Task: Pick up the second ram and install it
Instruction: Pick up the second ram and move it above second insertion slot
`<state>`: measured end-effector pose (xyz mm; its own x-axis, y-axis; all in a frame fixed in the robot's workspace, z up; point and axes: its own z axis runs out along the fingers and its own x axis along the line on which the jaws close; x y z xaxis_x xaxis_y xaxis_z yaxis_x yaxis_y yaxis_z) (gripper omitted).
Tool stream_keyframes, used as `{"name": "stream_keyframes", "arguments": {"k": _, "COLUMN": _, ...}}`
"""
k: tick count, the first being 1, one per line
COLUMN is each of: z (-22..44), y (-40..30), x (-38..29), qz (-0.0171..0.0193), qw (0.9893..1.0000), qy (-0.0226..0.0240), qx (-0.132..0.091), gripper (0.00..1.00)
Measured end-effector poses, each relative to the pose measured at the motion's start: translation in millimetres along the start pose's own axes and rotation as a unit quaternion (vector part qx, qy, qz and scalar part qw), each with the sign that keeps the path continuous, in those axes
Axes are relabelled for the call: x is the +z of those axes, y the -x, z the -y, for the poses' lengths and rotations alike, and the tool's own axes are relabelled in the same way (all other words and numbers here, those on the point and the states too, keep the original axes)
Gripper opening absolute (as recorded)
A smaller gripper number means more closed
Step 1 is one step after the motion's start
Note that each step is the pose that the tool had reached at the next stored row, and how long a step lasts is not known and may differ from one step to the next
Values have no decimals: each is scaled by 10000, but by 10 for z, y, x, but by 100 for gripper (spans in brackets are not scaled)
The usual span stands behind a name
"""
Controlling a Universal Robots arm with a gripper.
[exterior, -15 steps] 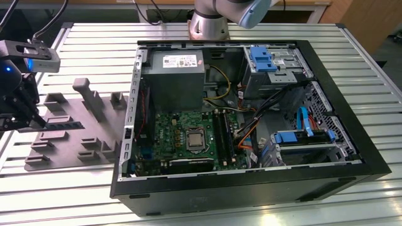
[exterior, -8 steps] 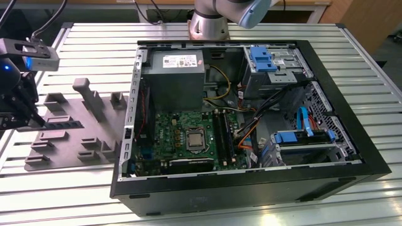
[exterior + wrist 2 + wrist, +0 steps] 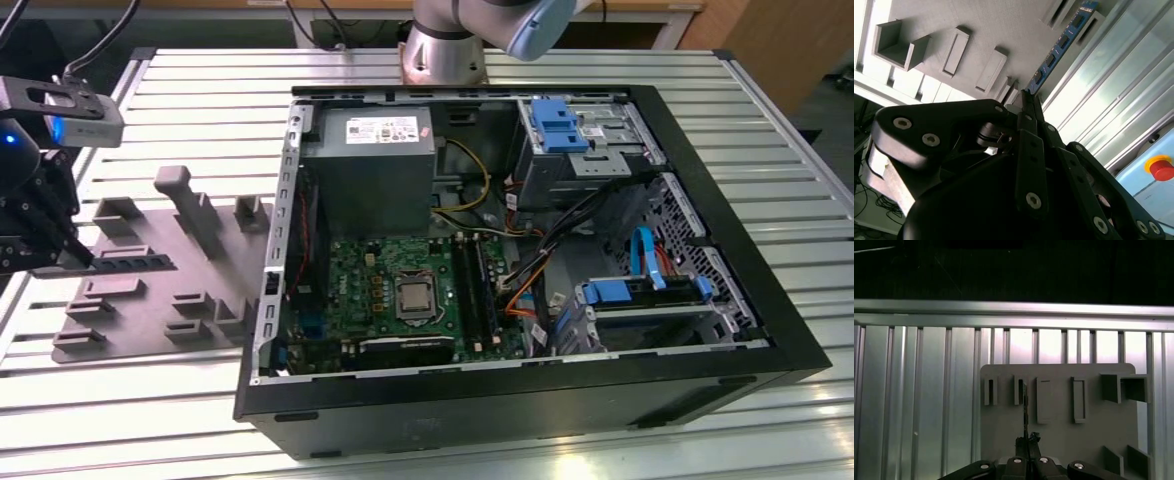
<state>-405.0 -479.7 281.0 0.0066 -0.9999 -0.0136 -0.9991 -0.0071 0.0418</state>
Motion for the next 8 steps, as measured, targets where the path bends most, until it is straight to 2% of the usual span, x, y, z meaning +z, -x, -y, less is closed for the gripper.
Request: {"name": "stream_keyframes", "arguments": {"k": 8, "z": -1, "y": 1, "x": -36, "qz": 0, "qw": 10000, "qy": -1, "qx": 0, "gripper": 12}}
